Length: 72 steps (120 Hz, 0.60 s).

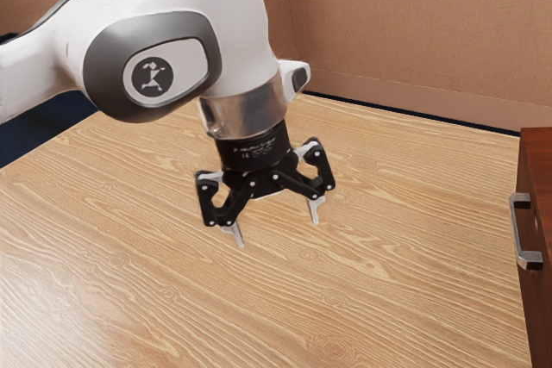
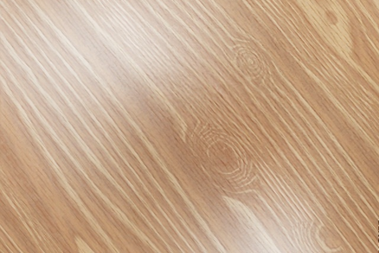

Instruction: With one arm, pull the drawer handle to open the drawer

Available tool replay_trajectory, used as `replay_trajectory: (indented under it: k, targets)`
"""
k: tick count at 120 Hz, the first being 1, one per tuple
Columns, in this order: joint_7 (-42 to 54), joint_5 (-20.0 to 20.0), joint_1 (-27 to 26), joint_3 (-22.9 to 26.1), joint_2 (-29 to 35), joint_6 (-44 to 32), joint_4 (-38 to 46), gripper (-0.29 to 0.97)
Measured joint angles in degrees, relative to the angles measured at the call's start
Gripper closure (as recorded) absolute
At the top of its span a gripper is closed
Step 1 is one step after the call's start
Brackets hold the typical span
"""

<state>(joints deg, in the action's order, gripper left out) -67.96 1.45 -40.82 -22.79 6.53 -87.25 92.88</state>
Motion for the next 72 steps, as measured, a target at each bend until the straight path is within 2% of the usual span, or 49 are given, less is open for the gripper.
replay_trajectory:
  k: [32, 52, 72]
  targets:
    - [-7.1, -0.5, -0.8, 0.5, -1.5, -5.0, 3.3, 0.0]
    - [-8.9, -0.9, 1.4, 3.9, -12.4, -6.9, -6.9, 0.0]
    - [-9.0, -1.1, -0.1, 5.2, -15.7, -11.1, -9.2, 0.0]
